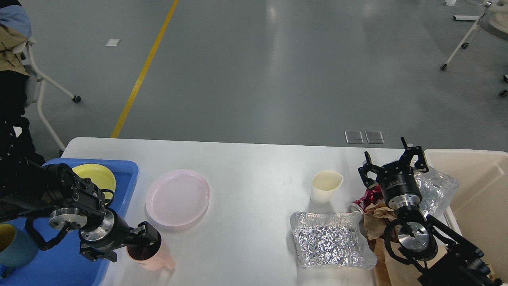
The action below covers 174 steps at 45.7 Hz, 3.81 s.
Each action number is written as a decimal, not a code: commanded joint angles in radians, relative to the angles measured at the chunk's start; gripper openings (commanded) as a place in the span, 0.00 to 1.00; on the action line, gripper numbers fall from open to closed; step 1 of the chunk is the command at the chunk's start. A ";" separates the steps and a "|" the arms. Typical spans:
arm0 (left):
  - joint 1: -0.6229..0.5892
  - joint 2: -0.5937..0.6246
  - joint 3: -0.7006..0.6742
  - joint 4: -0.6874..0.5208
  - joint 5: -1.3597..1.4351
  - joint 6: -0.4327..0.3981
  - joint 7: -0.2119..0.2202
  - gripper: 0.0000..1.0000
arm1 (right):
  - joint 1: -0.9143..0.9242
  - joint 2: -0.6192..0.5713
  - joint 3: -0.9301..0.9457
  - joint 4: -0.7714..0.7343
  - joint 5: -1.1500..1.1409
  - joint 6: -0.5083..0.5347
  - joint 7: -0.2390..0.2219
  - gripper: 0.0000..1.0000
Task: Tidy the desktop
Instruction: 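Lower the left gripper toward the dark pink mug, then grasp the dark pink mug with the left gripper, then carry the mug onto the blue tray beside the yellow plate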
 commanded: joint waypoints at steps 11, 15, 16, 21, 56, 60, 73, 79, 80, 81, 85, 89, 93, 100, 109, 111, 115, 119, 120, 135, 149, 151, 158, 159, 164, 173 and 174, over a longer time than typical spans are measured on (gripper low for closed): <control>0.013 0.003 -0.006 0.004 0.000 0.022 0.002 0.68 | 0.000 0.000 0.000 0.002 0.000 0.000 0.000 1.00; 0.013 0.007 -0.008 0.003 0.000 0.014 0.002 0.59 | 0.000 0.000 0.000 0.002 0.000 0.000 -0.001 1.00; 0.013 0.009 -0.008 0.003 0.000 0.013 0.002 0.57 | 0.000 0.000 0.000 0.002 0.000 0.000 0.000 1.00; 0.017 0.009 -0.008 0.003 0.000 0.013 0.002 0.47 | 0.000 -0.002 0.000 0.002 0.000 0.000 0.000 1.00; 0.020 0.010 -0.002 -0.006 -0.003 0.011 0.101 0.00 | 0.000 0.000 0.000 0.002 0.000 0.000 0.000 1.00; -0.013 0.030 0.007 -0.019 -0.003 -0.010 0.103 0.00 | 0.000 0.000 0.000 0.002 0.000 0.000 0.000 1.00; -0.404 0.113 0.131 -0.206 -0.003 -0.165 0.101 0.00 | 0.000 0.000 0.000 0.000 0.000 0.000 0.000 1.00; -0.650 0.112 0.193 -0.305 -0.003 -0.240 0.092 0.00 | 0.000 0.000 0.000 0.000 0.000 0.000 0.000 1.00; -0.688 0.110 0.204 -0.313 -0.004 -0.271 0.089 0.00 | 0.000 0.000 0.000 0.000 0.000 0.000 0.000 1.00; -0.725 0.109 0.213 -0.316 -0.006 -0.304 0.086 0.00 | 0.000 0.000 0.000 -0.001 0.000 0.000 0.000 1.00; -0.832 0.107 0.230 -0.318 -0.009 -0.433 0.065 0.00 | 0.000 0.000 0.000 -0.001 0.000 0.000 0.000 1.00; -0.883 0.112 0.237 -0.318 -0.009 -0.484 0.063 0.00 | 0.000 0.000 0.000 -0.001 0.000 0.000 0.000 1.00; -0.880 0.107 0.242 -0.316 -0.009 -0.481 0.065 0.00 | 0.000 0.000 0.000 -0.001 0.000 0.000 0.000 1.00; -0.871 0.113 0.244 -0.310 -0.009 -0.481 0.068 0.00 | 0.000 0.000 0.000 -0.001 0.000 0.000 0.000 1.00; -0.721 0.216 0.265 -0.189 -0.001 -0.481 0.075 0.00 | 0.000 0.000 0.000 -0.001 0.000 0.000 0.000 1.00; -0.670 0.254 0.268 -0.140 0.002 -0.481 0.080 0.00 | 0.000 0.000 0.000 -0.001 0.000 0.000 0.000 1.00; -0.535 0.322 0.250 -0.027 0.041 -0.481 0.080 0.00 | 0.000 0.000 0.000 -0.001 0.000 0.000 0.000 1.00; -0.420 0.409 0.195 0.089 0.107 -0.483 0.080 0.00 | 0.000 0.000 0.000 0.000 0.000 0.000 0.000 1.00; -0.386 0.426 0.172 0.109 0.120 -0.484 0.080 0.00 | 0.000 -0.002 0.000 0.000 0.000 0.000 0.000 1.00; 0.126 0.452 -0.171 0.417 0.221 -0.493 0.080 0.00 | 0.000 -0.002 0.000 0.000 0.000 0.000 0.000 1.00; 0.180 0.422 -0.177 0.491 0.226 -0.490 0.080 0.00 | 0.000 -0.002 0.000 0.000 0.000 0.000 0.000 1.00; 0.195 0.406 -0.177 0.504 0.226 -0.490 0.078 0.00 | 0.000 -0.002 0.000 0.002 0.000 0.000 0.000 1.00; 0.229 0.403 -0.192 0.514 0.224 -0.483 0.078 0.02 | 0.000 -0.002 0.000 0.002 0.000 0.000 0.000 1.00; 0.240 0.403 -0.201 0.514 0.226 -0.483 0.078 0.02 | 0.000 -0.002 0.000 0.002 0.000 0.000 0.000 1.00; 0.261 0.403 -0.230 0.514 0.226 -0.489 0.080 0.07 | 0.000 -0.002 0.000 0.000 0.000 0.000 0.000 1.00; 0.278 0.399 -0.214 0.514 0.201 -0.435 0.058 0.57 | 0.000 -0.002 0.000 0.002 0.000 0.000 0.000 1.00; 0.281 0.397 -0.214 0.514 0.203 -0.427 0.057 0.61 | 0.000 -0.002 0.000 0.002 0.000 0.000 0.000 1.00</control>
